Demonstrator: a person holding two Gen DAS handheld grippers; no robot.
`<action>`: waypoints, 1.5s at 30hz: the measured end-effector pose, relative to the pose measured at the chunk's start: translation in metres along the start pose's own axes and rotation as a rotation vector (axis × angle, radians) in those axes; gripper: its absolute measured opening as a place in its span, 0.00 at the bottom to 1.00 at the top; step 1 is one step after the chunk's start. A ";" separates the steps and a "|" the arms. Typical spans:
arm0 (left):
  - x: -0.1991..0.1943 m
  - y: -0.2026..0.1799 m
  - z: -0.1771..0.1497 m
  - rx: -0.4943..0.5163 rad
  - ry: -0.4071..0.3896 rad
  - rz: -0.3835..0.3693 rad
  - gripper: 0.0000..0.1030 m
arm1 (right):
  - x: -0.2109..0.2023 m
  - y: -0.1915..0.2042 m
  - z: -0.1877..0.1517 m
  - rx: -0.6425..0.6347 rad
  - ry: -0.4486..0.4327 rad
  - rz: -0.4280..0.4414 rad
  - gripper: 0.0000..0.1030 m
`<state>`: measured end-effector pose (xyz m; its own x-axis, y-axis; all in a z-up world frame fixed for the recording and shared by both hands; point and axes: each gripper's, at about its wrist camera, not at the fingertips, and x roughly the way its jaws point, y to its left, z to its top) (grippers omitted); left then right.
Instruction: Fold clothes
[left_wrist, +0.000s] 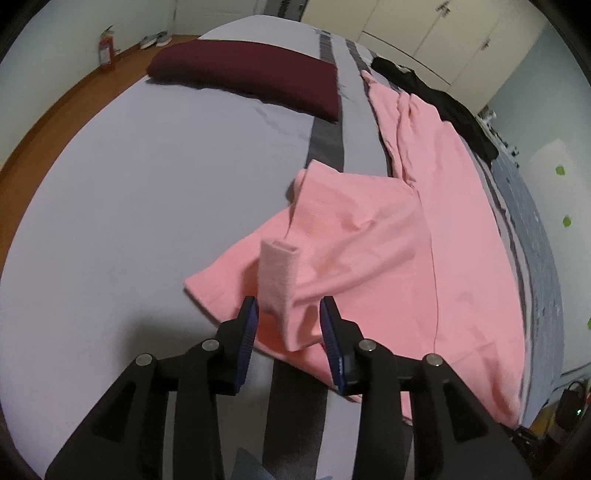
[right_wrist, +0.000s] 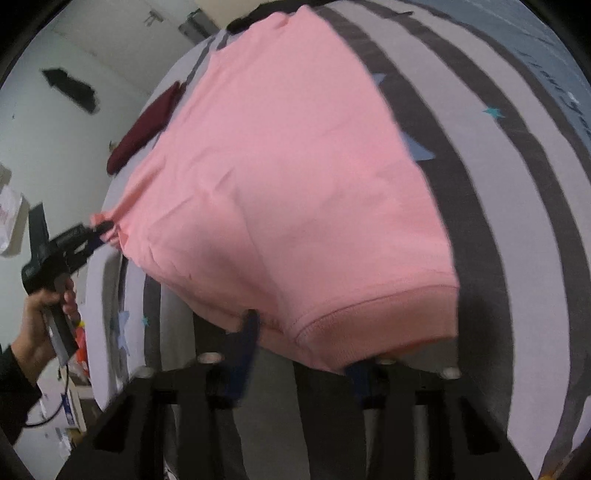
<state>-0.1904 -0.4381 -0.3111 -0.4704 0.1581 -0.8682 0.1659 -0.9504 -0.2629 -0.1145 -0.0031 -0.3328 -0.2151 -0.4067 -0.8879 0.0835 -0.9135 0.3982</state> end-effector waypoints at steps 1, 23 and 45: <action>-0.001 -0.002 0.001 0.017 -0.011 0.009 0.06 | 0.002 0.002 0.000 -0.008 0.007 0.002 0.08; -0.002 0.034 0.000 0.010 -0.046 0.224 0.15 | 0.005 0.010 -0.024 -0.139 0.134 -0.045 0.09; 0.007 0.022 0.001 0.014 -0.002 0.106 0.02 | 0.013 0.059 0.090 -0.246 -0.168 -0.168 0.27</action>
<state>-0.1915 -0.4581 -0.3226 -0.4529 0.0557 -0.8898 0.2025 -0.9655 -0.1635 -0.2003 -0.0609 -0.3003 -0.4013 -0.2610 -0.8780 0.2614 -0.9513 0.1634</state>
